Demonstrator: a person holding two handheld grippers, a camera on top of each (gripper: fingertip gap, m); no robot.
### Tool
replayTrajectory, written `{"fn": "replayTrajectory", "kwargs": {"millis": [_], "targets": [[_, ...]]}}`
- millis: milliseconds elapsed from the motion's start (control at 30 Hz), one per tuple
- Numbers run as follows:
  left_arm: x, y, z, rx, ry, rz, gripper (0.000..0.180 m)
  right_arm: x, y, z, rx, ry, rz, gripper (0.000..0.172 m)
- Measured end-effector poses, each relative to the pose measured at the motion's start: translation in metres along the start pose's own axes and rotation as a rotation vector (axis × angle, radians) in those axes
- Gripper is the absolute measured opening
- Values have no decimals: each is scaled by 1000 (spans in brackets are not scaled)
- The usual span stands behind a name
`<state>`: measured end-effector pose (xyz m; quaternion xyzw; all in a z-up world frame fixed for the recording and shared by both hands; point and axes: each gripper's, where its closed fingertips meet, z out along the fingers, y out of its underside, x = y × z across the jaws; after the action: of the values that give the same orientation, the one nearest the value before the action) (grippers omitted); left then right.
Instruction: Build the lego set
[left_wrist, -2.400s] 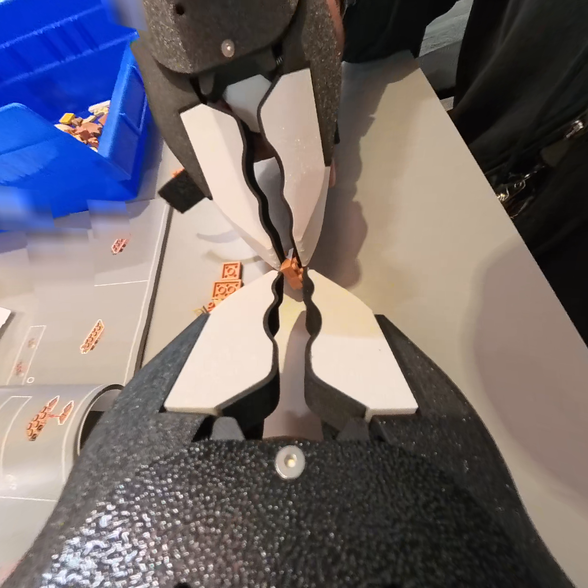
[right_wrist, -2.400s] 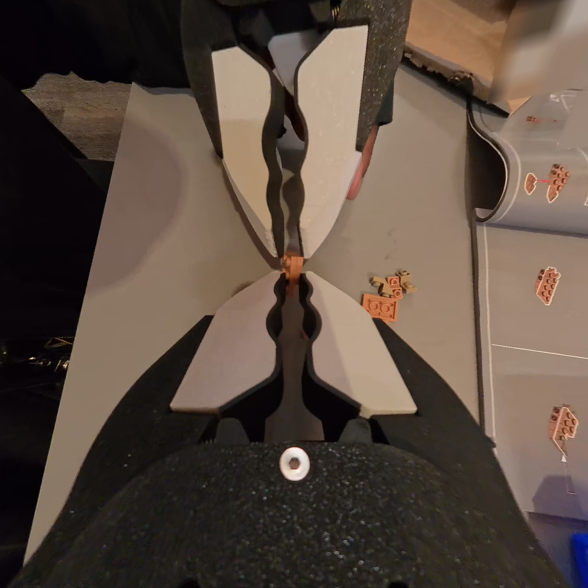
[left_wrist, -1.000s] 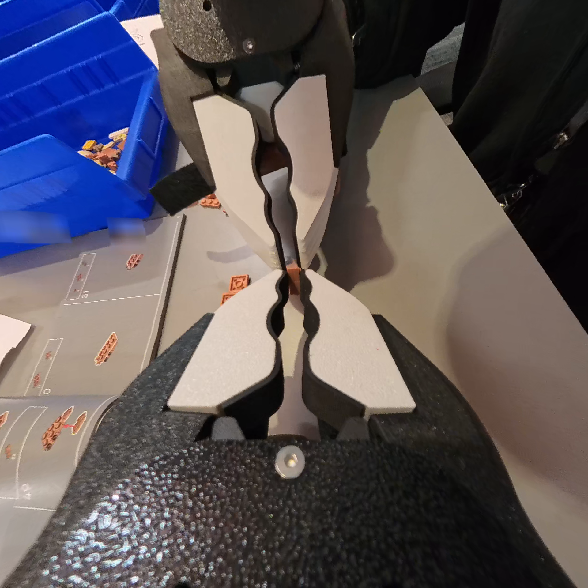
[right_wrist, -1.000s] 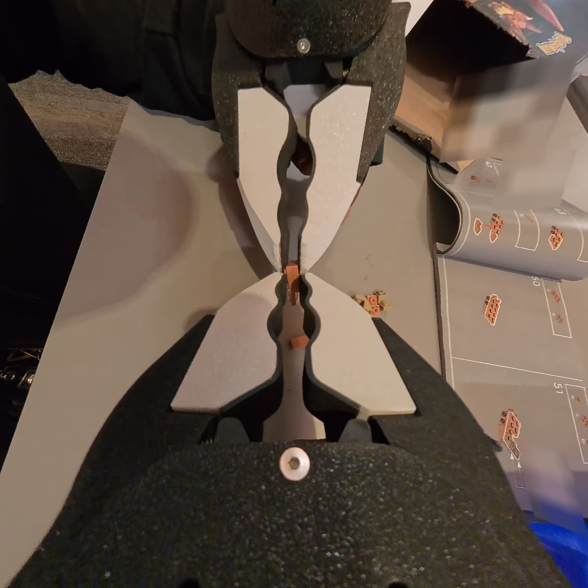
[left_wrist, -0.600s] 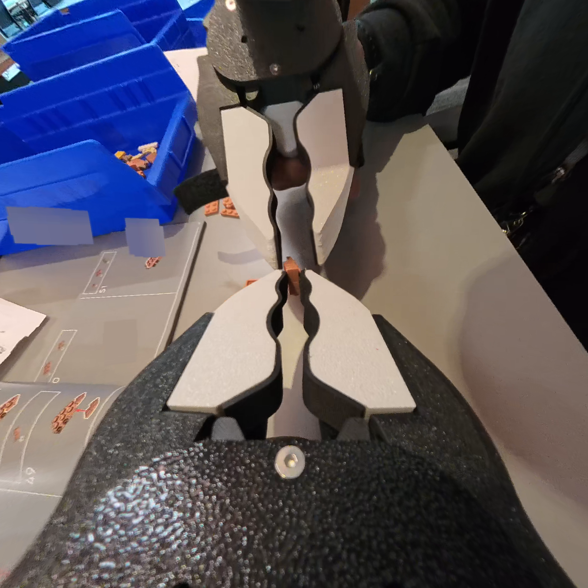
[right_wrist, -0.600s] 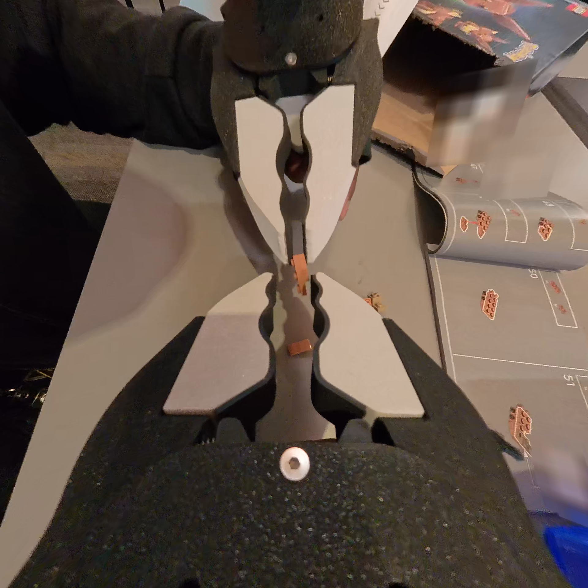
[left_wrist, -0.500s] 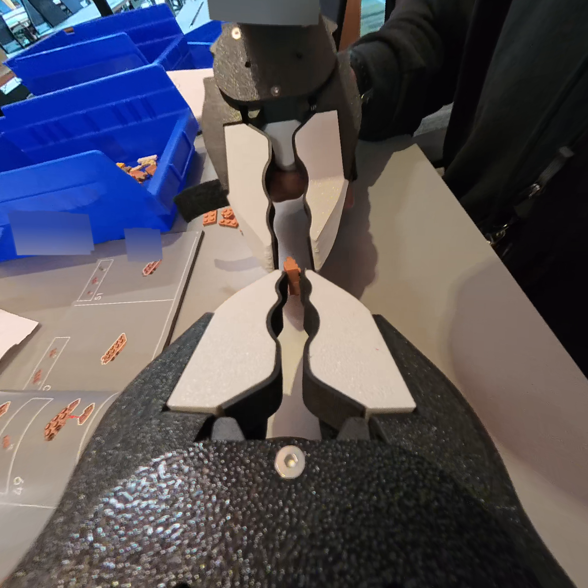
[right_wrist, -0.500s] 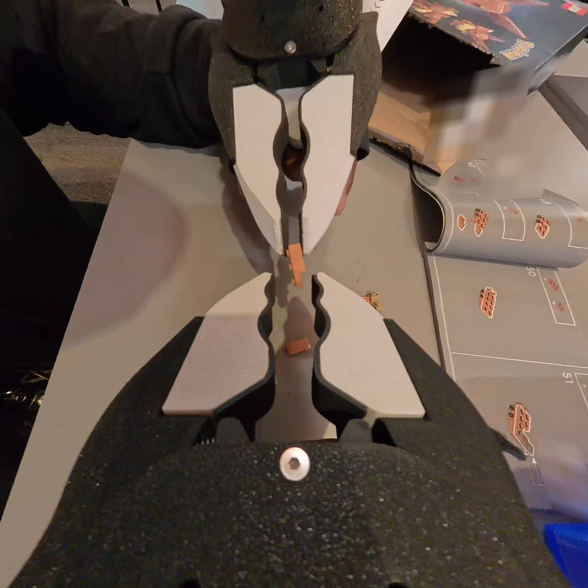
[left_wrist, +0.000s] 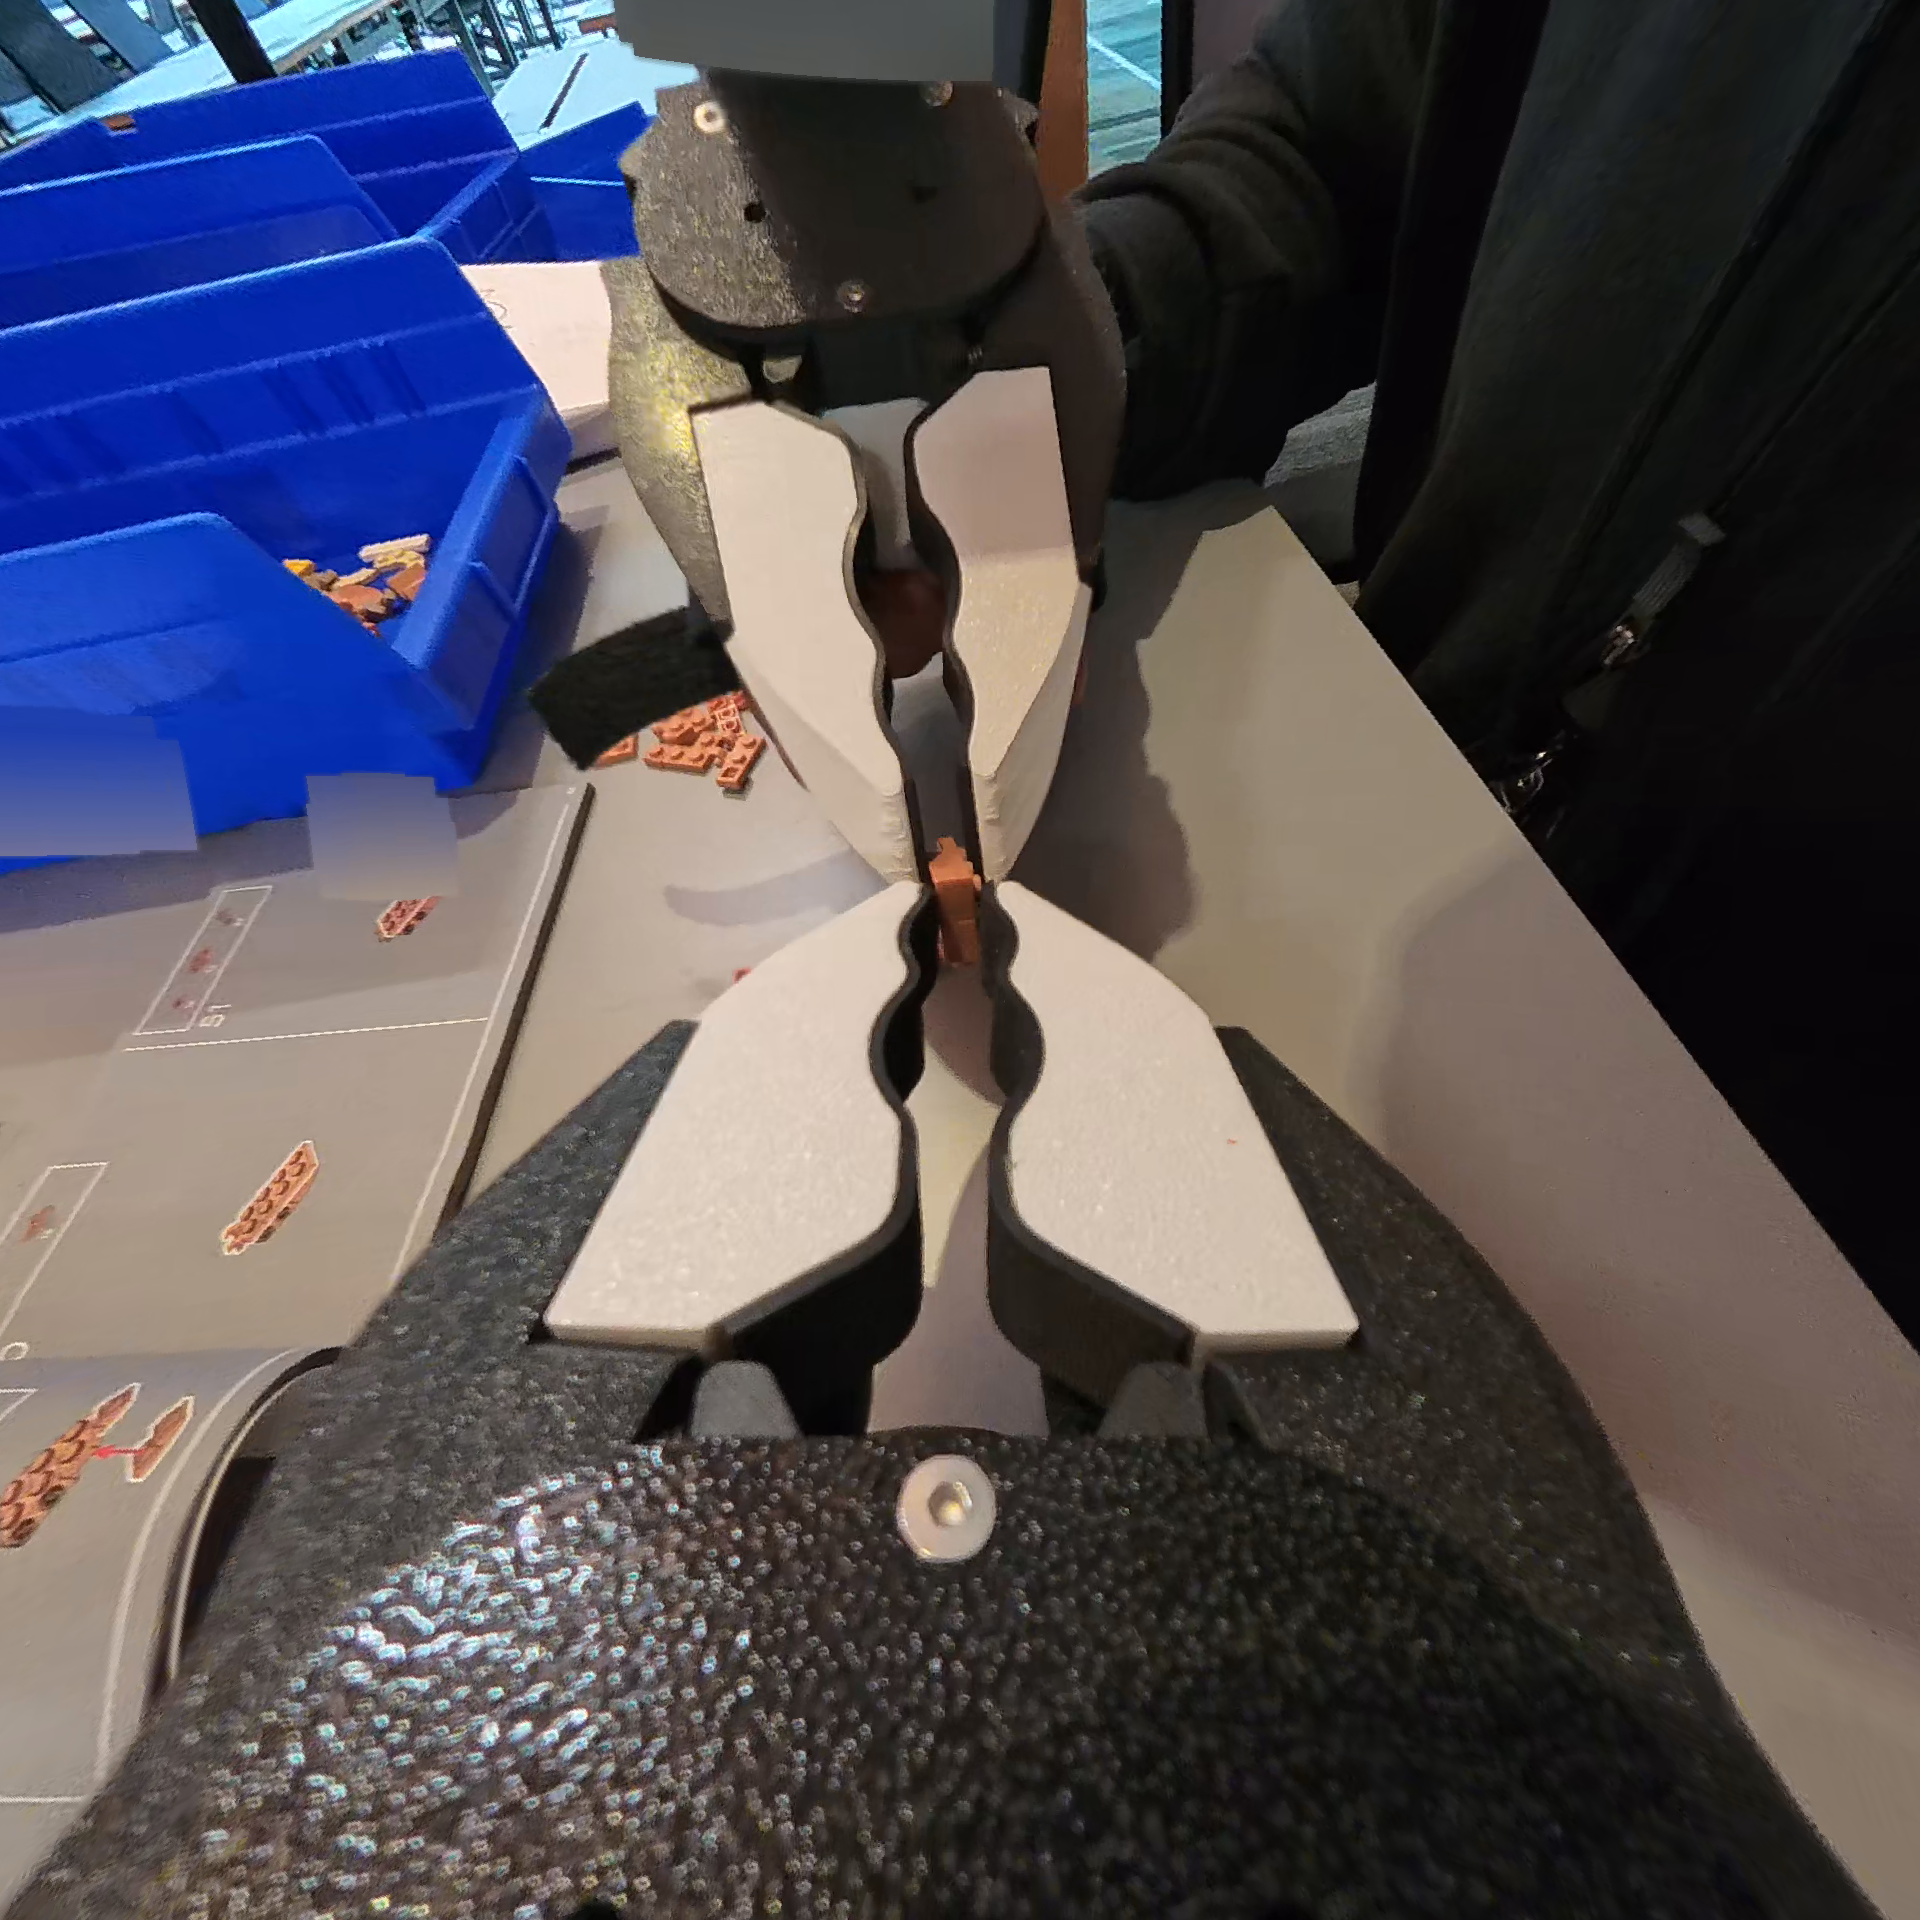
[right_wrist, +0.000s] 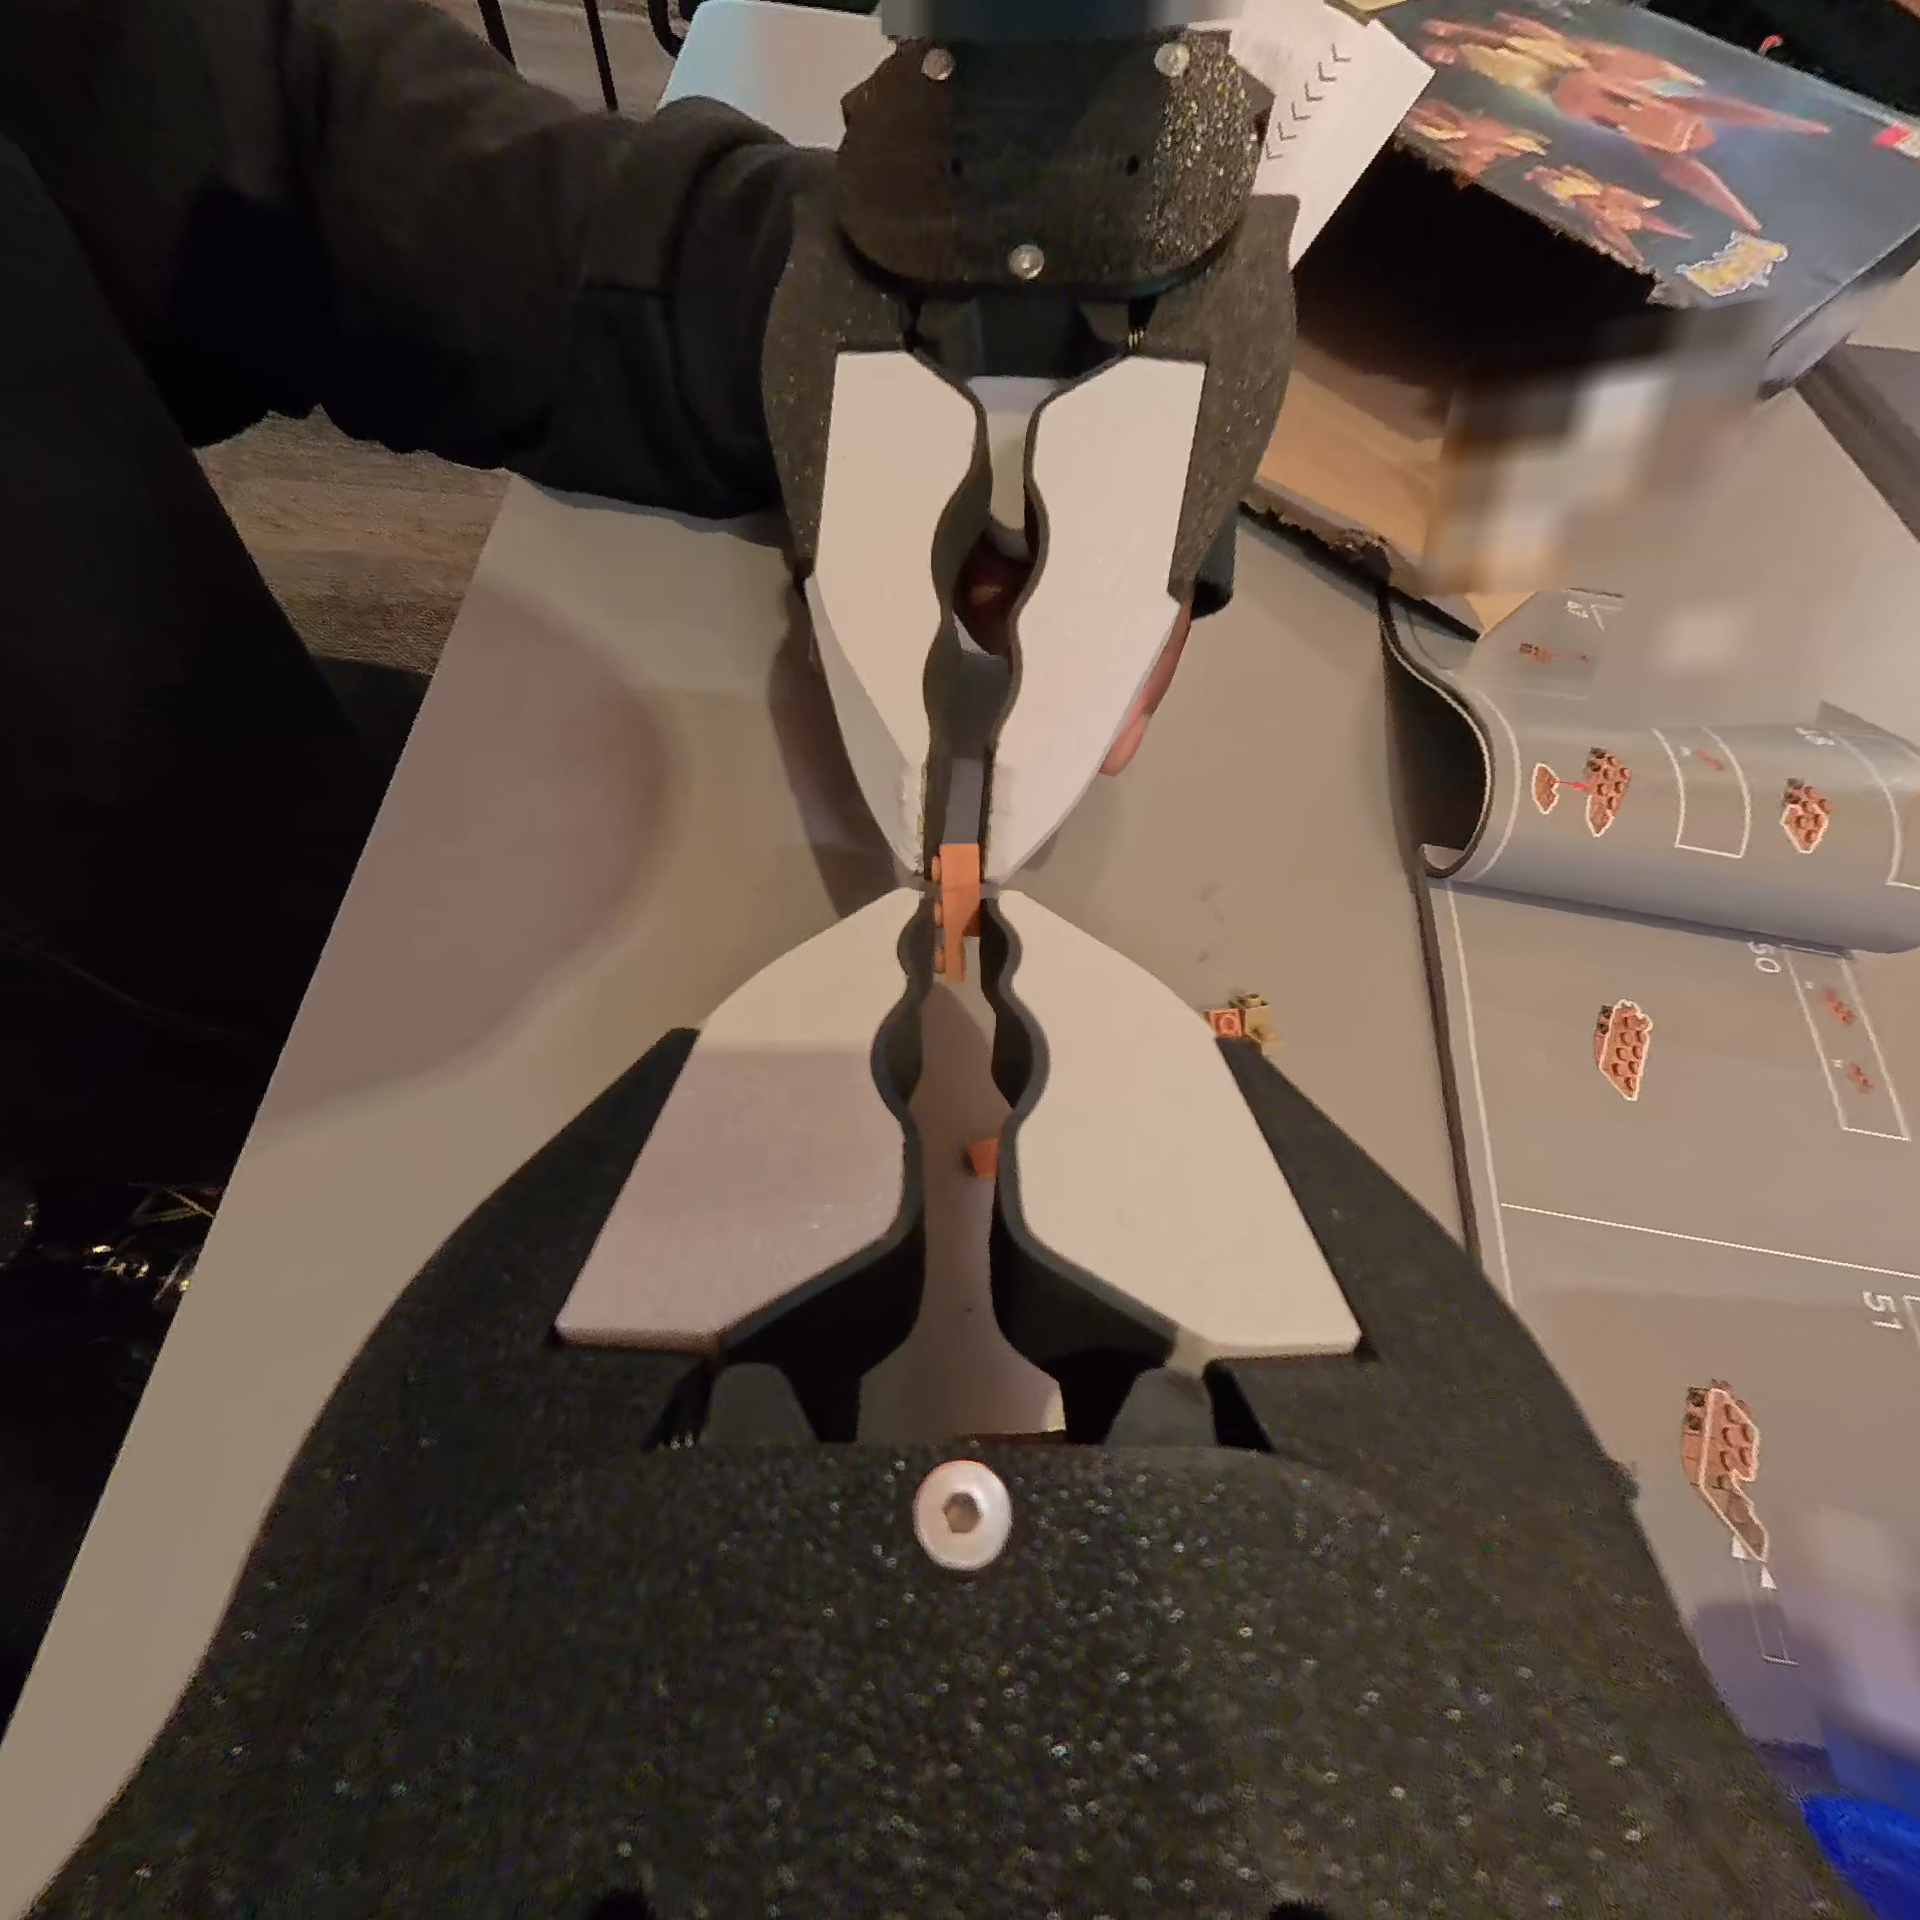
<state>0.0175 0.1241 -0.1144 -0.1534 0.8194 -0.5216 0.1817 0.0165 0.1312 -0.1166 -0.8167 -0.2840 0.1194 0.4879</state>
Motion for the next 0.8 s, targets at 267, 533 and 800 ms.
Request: {"fn": "replayTrajectory", "kwargs": {"millis": [267,533,800], "targets": [[-36,4,-15,115,-58,-511,7,27,13,2,-15,143,12,43],[-45,2,-24,273,32,-866,7,44,3,2,36,325,-134,40],[-42,-7,-21,354,105,-964,7,43,-8,1,84,384,-226,24]]}}
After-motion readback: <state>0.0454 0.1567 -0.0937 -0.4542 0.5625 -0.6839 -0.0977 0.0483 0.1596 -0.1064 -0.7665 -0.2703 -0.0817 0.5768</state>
